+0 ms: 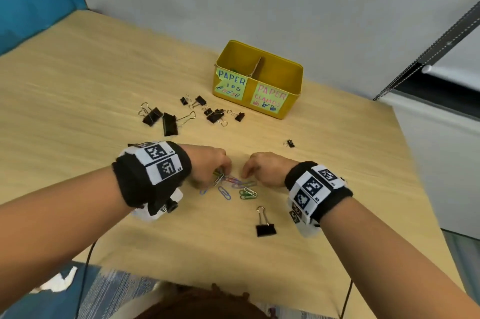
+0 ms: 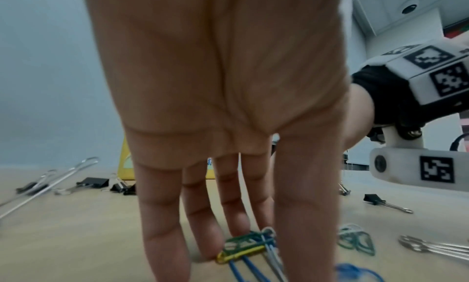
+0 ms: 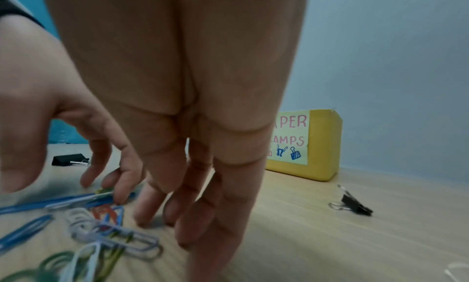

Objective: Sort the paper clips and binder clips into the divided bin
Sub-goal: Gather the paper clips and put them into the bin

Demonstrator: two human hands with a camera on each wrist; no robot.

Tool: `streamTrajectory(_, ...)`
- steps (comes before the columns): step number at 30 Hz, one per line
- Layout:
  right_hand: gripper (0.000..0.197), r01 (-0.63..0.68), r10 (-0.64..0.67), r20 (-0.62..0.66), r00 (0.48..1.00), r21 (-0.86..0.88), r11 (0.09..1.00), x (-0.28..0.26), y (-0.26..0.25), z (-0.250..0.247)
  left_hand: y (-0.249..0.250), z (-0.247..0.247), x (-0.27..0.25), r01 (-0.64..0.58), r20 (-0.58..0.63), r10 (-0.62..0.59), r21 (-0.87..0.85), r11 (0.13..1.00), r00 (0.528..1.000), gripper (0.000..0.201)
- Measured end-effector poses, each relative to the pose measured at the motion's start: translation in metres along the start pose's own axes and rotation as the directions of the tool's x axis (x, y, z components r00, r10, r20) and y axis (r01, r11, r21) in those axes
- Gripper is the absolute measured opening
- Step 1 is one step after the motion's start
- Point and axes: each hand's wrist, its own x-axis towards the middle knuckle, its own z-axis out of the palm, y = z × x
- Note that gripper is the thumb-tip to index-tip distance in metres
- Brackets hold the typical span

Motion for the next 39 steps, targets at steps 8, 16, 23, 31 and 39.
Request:
streamTrajectory(8, 0.070, -0.049, 0.043, -0.092, 0.995, -0.064, 0.997, -0.008, -0.014, 0.030, 0.023, 0.026, -0.013, 0.178, -0.113, -0.179, -0.013, 0.984, 0.977, 0.074)
streamTrajectory(16, 0.039, -0.047, 0.047, -0.191, 0.980, 0.003, 0.999, 0.003, -0.022, 0.032, 0.031, 0.035, -0.009, 0.157, -0.208, -0.187, -0.154, 0.976, 0.960, 0.029)
streamTrajectory(23, 0.018, -0.053, 0.082, -0.197, 0.977, 0.147, 0.988, 0.006, -0.013, 0.038, 0.016, 0.034, -0.008, 0.123, -0.273, -0.202, -0.281, 0.952, 0.940, 0.019)
streamTrajectory(31, 0.025, 0.018, 0.022, -0.222, 0.975, 0.176, 0.984, 0.008, -0.008, 0.039, 0.013, 0.035, -0.004, 0.099, -0.279, -0.166, -0.241, 0.966, 0.946, 0.014)
streamTrajectory(39, 0.024, 0.064, 0.076, -0.204, 0.976, 0.601, 0.797, 0.018, 0.013, 0.018, 0.000, 0.012, -0.005, 0.028, -0.322, -0.176, -0.416, 0.909, 0.930, 0.015)
